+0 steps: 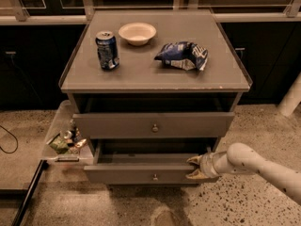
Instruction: Open middle drawer
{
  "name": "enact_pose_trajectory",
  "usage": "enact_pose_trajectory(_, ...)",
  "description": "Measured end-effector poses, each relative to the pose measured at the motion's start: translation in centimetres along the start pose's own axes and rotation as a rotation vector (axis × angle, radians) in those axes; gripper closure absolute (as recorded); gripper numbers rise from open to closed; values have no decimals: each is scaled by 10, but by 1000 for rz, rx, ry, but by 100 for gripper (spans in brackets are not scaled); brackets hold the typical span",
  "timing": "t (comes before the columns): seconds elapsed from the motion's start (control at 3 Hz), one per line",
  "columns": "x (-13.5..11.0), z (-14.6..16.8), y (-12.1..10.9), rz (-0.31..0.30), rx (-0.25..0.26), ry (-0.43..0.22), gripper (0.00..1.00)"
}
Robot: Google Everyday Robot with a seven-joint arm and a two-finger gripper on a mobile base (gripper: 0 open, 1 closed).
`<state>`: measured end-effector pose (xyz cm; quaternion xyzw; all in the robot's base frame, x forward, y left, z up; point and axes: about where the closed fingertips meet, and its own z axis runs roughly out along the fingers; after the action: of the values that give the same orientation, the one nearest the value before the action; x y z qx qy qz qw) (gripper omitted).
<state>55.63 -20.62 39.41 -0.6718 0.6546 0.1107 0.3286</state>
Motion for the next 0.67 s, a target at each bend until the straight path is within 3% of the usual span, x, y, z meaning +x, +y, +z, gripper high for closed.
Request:
enact_pose_trajectory(0.33, 1, -2, 6, 7, -10, -11, 62)
enact_pose_trajectory(0.67, 0, -4, 6, 7, -10, -12, 85)
